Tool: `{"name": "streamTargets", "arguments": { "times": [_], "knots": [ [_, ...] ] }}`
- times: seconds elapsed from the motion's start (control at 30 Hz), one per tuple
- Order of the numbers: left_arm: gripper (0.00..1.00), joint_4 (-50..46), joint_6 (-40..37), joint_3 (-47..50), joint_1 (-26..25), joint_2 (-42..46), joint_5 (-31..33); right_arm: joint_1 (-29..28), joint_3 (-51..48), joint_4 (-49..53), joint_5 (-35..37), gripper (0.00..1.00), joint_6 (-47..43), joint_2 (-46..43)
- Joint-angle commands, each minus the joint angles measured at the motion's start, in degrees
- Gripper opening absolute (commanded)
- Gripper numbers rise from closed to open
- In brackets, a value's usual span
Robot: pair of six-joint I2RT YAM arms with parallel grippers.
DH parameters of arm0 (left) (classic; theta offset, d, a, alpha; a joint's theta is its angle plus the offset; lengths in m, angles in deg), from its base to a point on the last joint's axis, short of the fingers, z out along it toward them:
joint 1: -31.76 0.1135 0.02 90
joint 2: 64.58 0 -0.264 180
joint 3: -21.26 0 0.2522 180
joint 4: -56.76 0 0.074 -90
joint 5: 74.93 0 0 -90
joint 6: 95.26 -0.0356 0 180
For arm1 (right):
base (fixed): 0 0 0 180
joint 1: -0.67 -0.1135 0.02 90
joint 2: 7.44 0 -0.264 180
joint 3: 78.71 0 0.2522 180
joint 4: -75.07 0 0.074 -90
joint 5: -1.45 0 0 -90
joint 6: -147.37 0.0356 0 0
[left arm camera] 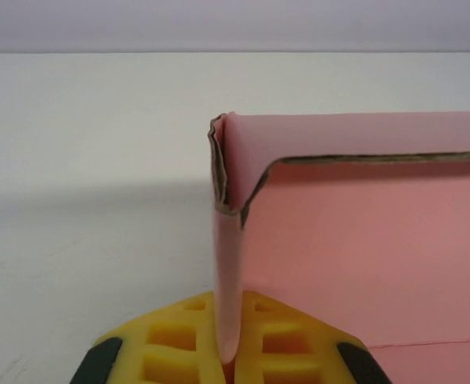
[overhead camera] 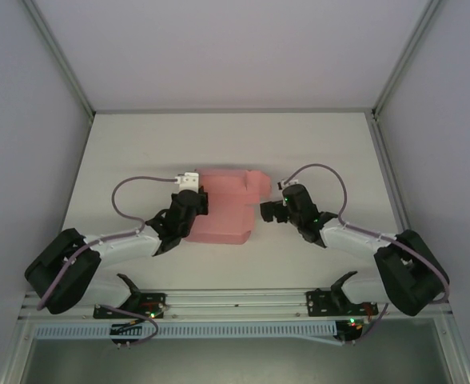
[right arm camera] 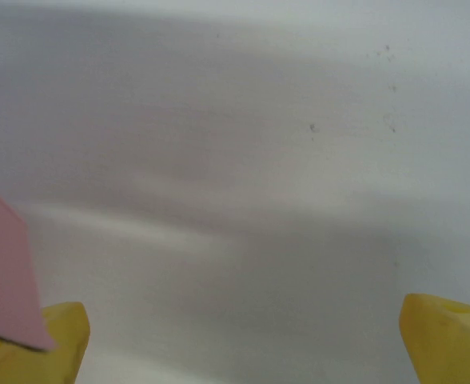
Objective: Assemble paper box
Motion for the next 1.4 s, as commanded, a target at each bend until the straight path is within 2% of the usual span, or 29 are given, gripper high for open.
{"name": "streamTargets", "arguments": {
  "times": [0.0,0.17,0.3,0.37,0.53,0.7,0.87,1.0,1.13,1.27,1.37],
  "knots": [
    [0.00,1.1,0.6,-0.1,-0.2,1.1,-0.1,0.4,3.6,-4.7,0.6,1.00,0.3,0.7],
    [0.00,1.6,0.8,0.1,-0.2,-0.2,0.2,0.4,4.5,-6.0,-2.8,1.00,-0.7,0.6],
    [0.00,2.3,1.5,-0.1,-0.2,-0.6,-0.8,-0.1,5.6,-8.5,-10.7,1.00,-1.6,3.1],
    [0.00,2.0,1.8,-0.4,-0.2,-0.5,-0.9,-1.0,7.1,-8.7,-12.4,1.00,-1.7,5.7],
    [0.00,1.7,2.7,-0.5,-0.2,-0.4,-1.2,-4.3,9.7,-11.8,-8.9,1.00,-1.6,10.5],
    [0.00,1.4,2.9,-0.5,-0.2,-0.8,-1.0,-5.1,10.4,-11.6,-3.0,1.00,-0.3,10.7],
    [0.00,0.5,3.2,-0.5,0.5,-1.5,-0.1,-5.0,6.6,-6.9,1.1,1.00,0.3,4.6],
    [0.00,0.2,3.2,-0.4,1.3,-1.8,0.0,-4.9,2.5,-0.3,1.9,1.00,0.3,-5.9],
    [0.00,0.3,3.2,-0.1,1.8,-1.5,-0.6,-2.6,-0.5,6.2,-0.4,1.00,-1.2,-17.8],
    [0.00,0.8,3.1,0.2,1.9,-1.0,-1.4,4.4,-1.7,10.9,-1.6,1.00,-0.5,-26.8],
    [0.00,1.1,2.9,0.4,1.9,-0.5,-2.5,13.1,-0.5,14.3,-5.4,0.99,1.7,-28.0]
  ]
}}
